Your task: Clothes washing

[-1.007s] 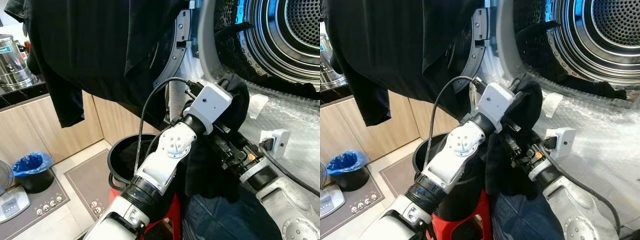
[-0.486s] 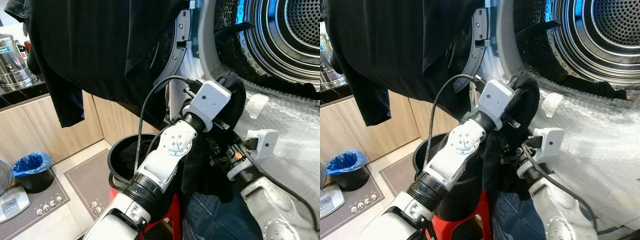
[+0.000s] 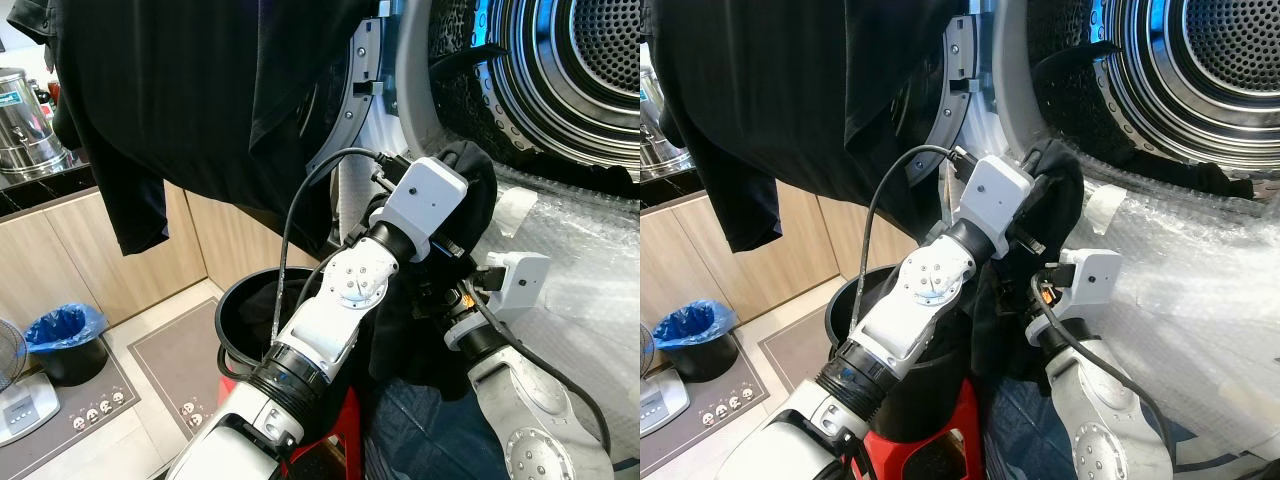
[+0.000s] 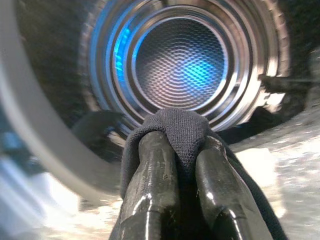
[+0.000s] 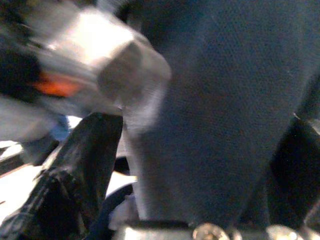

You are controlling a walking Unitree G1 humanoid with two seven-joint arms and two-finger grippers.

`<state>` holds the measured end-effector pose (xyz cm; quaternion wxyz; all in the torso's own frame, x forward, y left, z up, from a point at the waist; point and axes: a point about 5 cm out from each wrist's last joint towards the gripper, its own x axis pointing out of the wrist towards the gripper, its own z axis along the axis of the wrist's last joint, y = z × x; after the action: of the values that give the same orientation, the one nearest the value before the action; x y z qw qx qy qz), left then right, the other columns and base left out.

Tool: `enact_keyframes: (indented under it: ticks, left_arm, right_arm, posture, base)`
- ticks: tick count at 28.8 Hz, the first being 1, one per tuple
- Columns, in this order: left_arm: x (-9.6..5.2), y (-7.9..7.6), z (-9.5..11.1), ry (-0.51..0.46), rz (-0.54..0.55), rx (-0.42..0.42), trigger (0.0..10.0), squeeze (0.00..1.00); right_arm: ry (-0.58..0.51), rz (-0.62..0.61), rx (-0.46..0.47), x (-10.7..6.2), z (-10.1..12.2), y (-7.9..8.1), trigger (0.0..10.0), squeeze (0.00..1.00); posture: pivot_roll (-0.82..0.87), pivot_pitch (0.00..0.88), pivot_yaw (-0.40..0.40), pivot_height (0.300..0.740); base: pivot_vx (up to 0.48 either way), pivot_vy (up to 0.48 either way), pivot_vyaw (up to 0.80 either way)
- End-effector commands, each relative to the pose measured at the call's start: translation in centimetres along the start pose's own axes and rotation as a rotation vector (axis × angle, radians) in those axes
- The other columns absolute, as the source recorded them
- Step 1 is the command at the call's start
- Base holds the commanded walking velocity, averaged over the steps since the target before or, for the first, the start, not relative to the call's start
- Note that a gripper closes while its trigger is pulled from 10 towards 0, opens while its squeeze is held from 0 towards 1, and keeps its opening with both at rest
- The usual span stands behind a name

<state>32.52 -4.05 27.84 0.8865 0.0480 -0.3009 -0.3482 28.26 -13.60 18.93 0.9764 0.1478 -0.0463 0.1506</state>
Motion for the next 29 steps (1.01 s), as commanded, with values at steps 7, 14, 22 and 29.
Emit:
enact_keyframes:
  ticks: [7,14,22,29]
  left_arm:
    - [2.2,-1.9,4.1,-0.163,-0.032,-0.133,10.0,0.00]
    - [2.3,-1.8,4.3,-0.165,-0.032,-0.161,10.0,0.00]
    - [2.5,-2.6,4.4,-0.169,-0.054,-0.188,10.0,0.00]
    - [2.6,-3.1,4.4,-0.164,-0.071,-0.195,10.0,0.00]
  right_arm:
    - [0.058,0.013,0.041,-0.4,-2.2,-0.3,10.0,0.00]
    - [0.002,-0.015,0.094,0.4,-1.8,0.1,10.0,0.00]
    - [-0.030,-0.014,0.167,1.2,-1.7,1.0,2.5,0.00]
    - [-0.041,0.012,0.196,1.5,-1.7,1.5,0.0,0.00]
  posture:
    - [-0.14,0.000,0.031,0.740]
    - [-0.14,0.000,0.032,0.740]
    - [-0.14,0.000,0.035,0.740]
    - [-0.14,0.000,0.035,0.740]
  base:
    - [0.000,0.000,0.00]
    - [0.000,0.000,0.00]
    - [0.000,0.000,0.00]
    - [0.000,0.000,0.00]
